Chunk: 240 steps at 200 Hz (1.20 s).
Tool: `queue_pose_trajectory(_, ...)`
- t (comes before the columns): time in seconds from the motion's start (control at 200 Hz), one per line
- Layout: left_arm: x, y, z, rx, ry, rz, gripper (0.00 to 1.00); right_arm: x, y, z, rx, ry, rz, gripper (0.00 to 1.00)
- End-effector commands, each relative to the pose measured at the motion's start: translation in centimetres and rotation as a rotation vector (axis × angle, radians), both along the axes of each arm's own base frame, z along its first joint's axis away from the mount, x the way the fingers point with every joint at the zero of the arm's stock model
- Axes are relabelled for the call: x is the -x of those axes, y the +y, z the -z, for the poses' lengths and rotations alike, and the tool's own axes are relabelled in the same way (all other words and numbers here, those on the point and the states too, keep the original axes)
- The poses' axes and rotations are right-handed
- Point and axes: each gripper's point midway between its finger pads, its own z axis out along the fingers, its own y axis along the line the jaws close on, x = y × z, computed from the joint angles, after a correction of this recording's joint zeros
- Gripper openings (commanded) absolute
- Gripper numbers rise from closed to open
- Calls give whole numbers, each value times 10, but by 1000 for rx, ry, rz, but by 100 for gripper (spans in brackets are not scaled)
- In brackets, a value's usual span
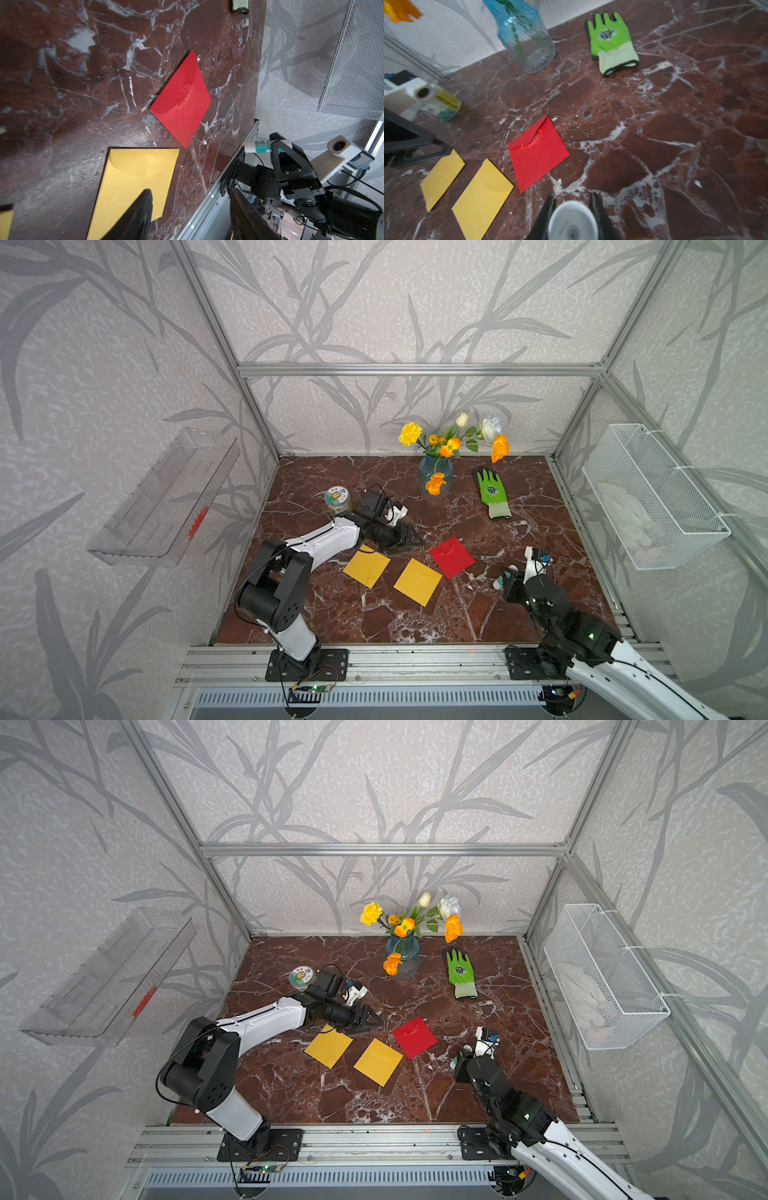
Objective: Seal the envelope with a glue stick
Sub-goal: Place the glue stick at the center of the board.
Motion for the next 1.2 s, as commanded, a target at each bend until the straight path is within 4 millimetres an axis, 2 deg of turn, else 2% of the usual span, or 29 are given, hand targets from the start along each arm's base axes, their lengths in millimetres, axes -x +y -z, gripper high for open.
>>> queue_pose_trajectory(0.0,-15,5,-9,8,-63,-39,61,19,10,31,16,348,-86,0)
queue_pose_trajectory(0.085,-17,12,-9,5,-66,-53,61,6,18,34,57,454,-107,0)
queue_pose_trajectory(0.23,-17,25,-10,-8,-81,-78,61,-22,25,34,171,529,-138,0)
queue_pose_trajectory(0.42,-18,41,-12,-54,-113,-108,61,-62,7,43,334,615,-101,0)
queue_pose_trajectory(0.53,-19,49,-12,-72,-121,-126,61,-85,0,57,340,671,-102,0)
queue_pose_trajectory(0.71,-18,60,-14,-90,-133,-154,61,-103,-3,82,359,766,-130,0)
queue_pose_trajectory(0.89,-19,72,-10,-116,-136,-195,61,-103,-12,109,370,854,-123,0)
queue_pose_trajectory(1.055,-24,83,-13,-137,-151,-233,62,-103,-18,113,386,866,-118,35)
queue_pose_trajectory(1.195,-29,90,-14,-147,-157,-261,62,-107,-17,103,383,826,-124,52)
